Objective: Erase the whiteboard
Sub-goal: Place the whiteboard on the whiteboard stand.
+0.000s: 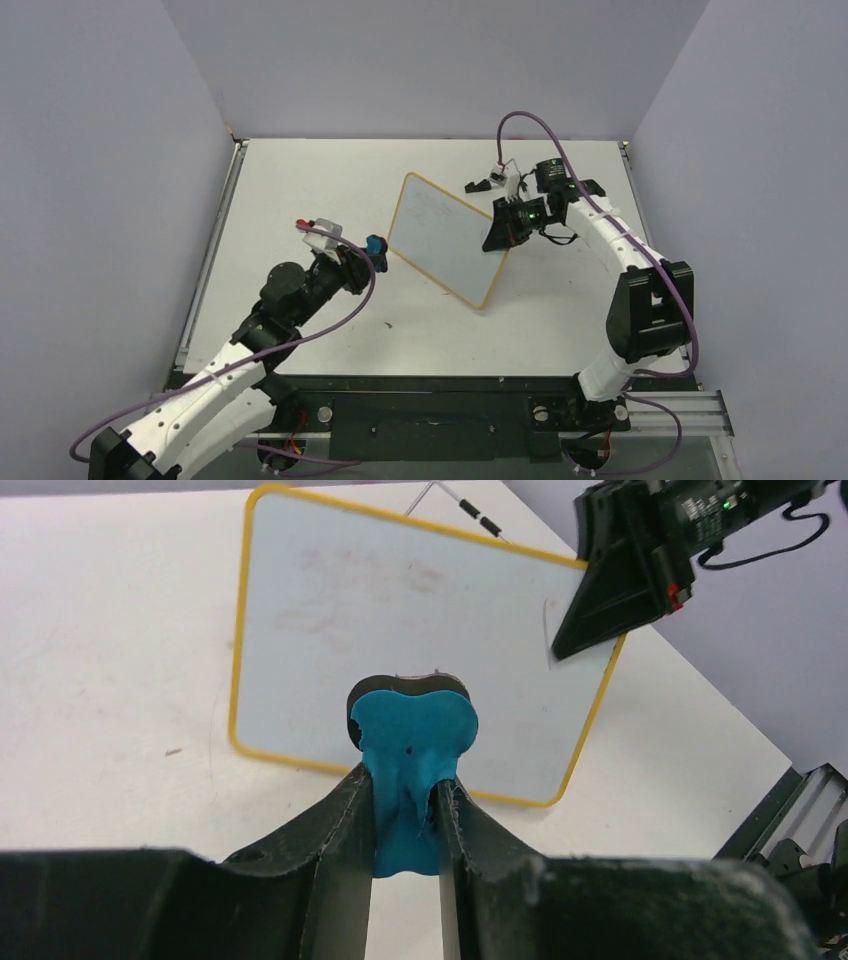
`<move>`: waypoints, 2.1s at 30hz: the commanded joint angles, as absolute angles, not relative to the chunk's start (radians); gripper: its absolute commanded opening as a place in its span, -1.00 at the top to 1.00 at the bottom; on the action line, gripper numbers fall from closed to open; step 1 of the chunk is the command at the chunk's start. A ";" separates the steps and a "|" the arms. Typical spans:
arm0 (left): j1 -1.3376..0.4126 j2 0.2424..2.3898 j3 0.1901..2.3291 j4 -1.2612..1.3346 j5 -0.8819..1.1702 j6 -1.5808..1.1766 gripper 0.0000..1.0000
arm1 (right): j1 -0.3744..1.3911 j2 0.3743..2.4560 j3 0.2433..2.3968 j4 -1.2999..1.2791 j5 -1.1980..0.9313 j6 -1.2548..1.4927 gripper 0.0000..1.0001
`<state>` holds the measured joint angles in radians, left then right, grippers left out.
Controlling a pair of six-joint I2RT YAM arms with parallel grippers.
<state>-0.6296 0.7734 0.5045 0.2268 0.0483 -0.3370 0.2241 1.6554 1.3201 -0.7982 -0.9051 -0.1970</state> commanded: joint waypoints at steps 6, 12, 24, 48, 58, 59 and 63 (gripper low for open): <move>-0.606 0.524 0.415 0.011 0.008 -0.418 1.00 | 0.122 1.561 1.456 -0.746 -0.973 -0.103 1.00; -0.606 0.510 0.431 -0.033 -0.023 -0.413 1.00 | 0.088 1.545 1.476 -0.610 -0.964 0.065 1.00; -0.605 0.495 0.431 -0.041 -0.044 -0.411 1.00 | 0.004 1.452 1.453 -0.293 -0.745 0.305 1.00; -0.605 0.508 0.433 -0.037 -0.043 -0.411 1.00 | -0.028 1.483 1.226 -0.259 -0.546 0.232 1.00; -0.606 0.514 0.435 -0.039 -0.042 -0.409 1.00 | 0.016 1.508 1.147 -0.173 -0.491 0.215 1.00; -0.606 0.515 0.435 -0.040 -0.042 -0.407 1.00 | 0.026 1.510 1.147 -0.178 -0.489 0.209 1.00; -0.606 0.515 0.433 -0.039 -0.040 -0.412 1.00 | 0.032 1.523 1.147 -0.193 -0.496 0.192 0.98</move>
<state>-0.6086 0.5156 0.4068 -0.0578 -0.0338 -0.4080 0.0219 1.5208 1.1439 -0.2615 -0.4992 0.2230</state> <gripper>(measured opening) 0.213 0.018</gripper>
